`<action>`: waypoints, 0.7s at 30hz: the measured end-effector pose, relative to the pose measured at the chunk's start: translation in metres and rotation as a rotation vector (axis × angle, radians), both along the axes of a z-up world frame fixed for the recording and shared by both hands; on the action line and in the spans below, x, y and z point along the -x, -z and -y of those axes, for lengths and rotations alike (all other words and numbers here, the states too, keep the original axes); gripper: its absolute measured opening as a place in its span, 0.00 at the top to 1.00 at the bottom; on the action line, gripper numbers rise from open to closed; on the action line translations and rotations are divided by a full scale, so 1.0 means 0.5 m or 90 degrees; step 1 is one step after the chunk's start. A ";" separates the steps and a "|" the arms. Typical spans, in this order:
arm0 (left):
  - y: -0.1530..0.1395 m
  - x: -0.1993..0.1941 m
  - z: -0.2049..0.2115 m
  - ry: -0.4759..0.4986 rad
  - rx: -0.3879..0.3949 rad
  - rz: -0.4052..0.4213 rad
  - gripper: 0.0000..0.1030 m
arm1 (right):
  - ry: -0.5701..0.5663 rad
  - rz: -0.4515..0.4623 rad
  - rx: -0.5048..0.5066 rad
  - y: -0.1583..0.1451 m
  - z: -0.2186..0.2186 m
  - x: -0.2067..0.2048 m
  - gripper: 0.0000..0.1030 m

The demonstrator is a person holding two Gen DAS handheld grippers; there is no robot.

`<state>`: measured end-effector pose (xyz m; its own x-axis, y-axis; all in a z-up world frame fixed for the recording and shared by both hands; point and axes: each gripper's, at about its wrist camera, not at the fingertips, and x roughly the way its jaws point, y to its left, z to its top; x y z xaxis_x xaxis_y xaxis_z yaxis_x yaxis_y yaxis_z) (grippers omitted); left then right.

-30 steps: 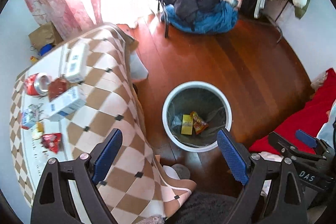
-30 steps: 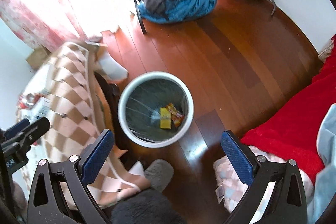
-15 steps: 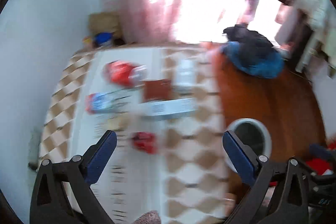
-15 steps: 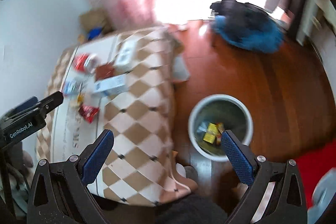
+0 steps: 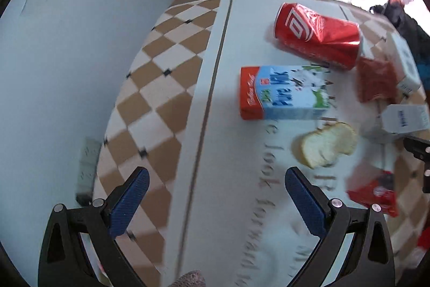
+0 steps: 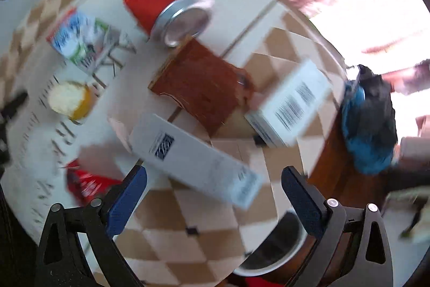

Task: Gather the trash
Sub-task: 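Grasp the white printed box with the right tool while the left tool grasps the Pure Milk carton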

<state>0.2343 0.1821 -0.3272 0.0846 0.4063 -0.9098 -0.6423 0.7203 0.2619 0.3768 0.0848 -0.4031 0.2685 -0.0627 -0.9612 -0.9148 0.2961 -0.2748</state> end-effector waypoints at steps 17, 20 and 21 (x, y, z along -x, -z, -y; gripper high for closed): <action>0.036 -0.162 0.007 0.539 -0.020 -0.148 0.01 | 0.263 -0.225 -0.079 -0.006 0.077 -0.077 0.54; 0.057 -0.176 0.014 0.571 -0.008 -0.170 0.02 | 0.263 -0.205 -0.093 -0.011 0.066 -0.076 0.54; 0.061 -0.180 0.016 0.576 -0.001 -0.167 0.11 | 0.266 -0.199 -0.095 -0.013 0.064 -0.074 0.54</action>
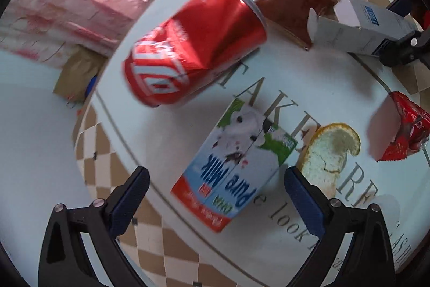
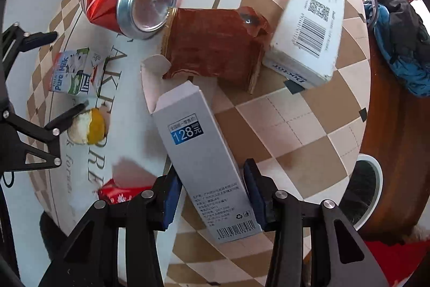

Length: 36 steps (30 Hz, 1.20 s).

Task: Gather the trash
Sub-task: 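Grasp the white printed box with the right tool while the left tool grasps the Pure Milk carton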

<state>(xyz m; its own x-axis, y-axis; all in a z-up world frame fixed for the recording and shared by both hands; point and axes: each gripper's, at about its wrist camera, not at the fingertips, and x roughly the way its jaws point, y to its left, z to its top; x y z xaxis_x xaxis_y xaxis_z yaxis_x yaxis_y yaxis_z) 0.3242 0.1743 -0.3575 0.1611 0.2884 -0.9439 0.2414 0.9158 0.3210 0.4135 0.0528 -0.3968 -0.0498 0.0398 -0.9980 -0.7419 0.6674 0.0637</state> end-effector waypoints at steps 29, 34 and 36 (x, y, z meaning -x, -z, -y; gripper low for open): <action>-0.061 0.106 -0.030 -0.302 0.100 0.101 0.44 | 0.059 0.090 -0.040 -0.081 -0.013 0.157 0.65; -0.140 0.147 -0.021 -0.388 0.102 0.175 0.44 | 0.093 0.116 -0.111 -0.148 0.038 0.193 0.65; -0.171 0.169 -0.015 -0.420 0.107 0.198 0.44 | 0.100 0.121 -0.135 -0.174 0.061 0.189 0.65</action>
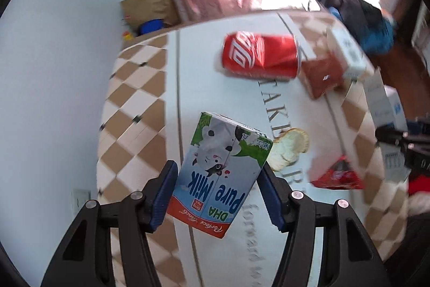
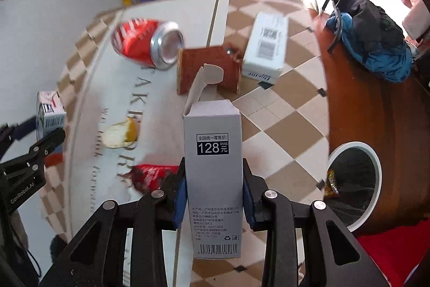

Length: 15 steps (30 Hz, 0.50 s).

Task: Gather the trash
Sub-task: 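Grasp the white printed box with the right tool while the left tool grasps the Pure Milk carton, then carry the white box and milk carton over the trash bin with both tools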

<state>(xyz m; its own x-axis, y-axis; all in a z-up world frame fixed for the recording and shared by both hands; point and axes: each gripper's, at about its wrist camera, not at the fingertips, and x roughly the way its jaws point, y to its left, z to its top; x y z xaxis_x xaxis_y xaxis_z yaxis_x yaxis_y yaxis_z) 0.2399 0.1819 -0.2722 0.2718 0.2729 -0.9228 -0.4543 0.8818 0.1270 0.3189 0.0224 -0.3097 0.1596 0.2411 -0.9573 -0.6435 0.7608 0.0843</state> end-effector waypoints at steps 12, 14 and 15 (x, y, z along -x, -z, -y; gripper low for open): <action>-0.181 0.029 0.225 -0.005 0.012 0.134 0.45 | 0.086 0.037 -0.140 -0.158 0.289 0.000 0.65; -0.202 0.008 0.277 0.018 0.017 0.151 0.45 | 0.110 0.044 -0.152 -0.174 0.346 -0.013 0.65; -0.212 -0.009 0.310 0.036 0.020 0.158 0.45 | 0.122 0.051 -0.153 -0.183 0.378 -0.019 0.65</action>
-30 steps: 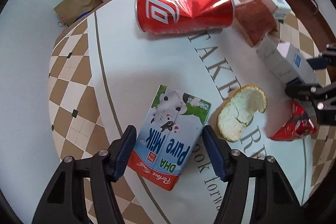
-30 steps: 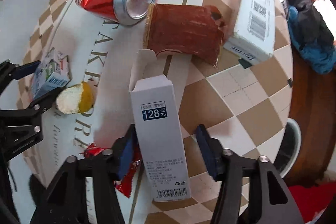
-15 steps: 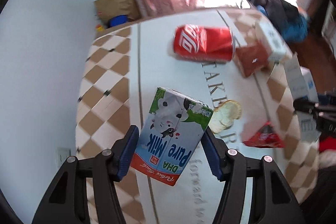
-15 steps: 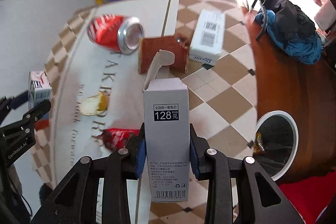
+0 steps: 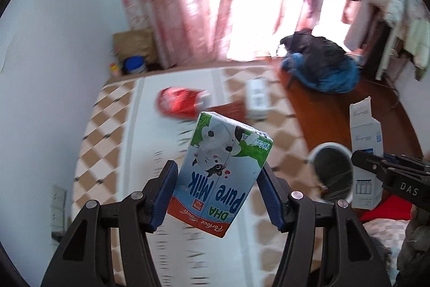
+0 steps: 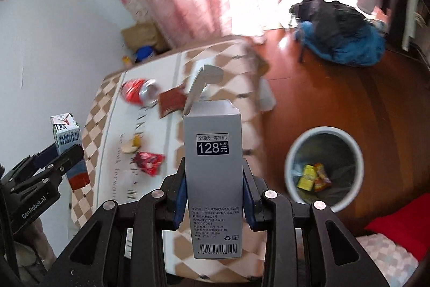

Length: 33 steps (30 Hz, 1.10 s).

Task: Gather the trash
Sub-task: 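Carry the white box and milk carton over the trash bin with both tools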

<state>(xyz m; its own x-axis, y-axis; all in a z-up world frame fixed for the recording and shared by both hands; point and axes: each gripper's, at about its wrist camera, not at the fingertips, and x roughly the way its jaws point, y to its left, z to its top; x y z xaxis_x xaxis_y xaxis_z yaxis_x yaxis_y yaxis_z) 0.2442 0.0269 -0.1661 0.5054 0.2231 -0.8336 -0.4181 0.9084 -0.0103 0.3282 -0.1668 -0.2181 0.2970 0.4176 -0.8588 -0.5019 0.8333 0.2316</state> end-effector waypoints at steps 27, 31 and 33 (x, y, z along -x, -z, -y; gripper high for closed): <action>0.311 -0.496 0.461 0.204 0.248 -0.176 0.45 | 0.209 -0.155 0.053 0.337 0.512 -0.323 0.65; 0.385 -0.526 0.456 0.185 0.268 -0.222 0.44 | 0.199 -0.199 0.054 0.420 0.511 -0.362 0.65; 0.417 -0.534 0.447 0.174 0.272 -0.242 0.44 | 0.197 -0.218 0.056 0.454 0.506 -0.379 0.65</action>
<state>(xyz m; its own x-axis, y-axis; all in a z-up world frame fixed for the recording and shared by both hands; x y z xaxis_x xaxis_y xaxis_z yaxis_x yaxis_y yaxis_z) 0.5113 -0.1967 -0.3747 0.1483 -0.2637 -0.9531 -0.2180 0.9314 -0.2916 0.5178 -0.4198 -0.4451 0.0899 0.2750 -0.9572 -0.1341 0.9557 0.2620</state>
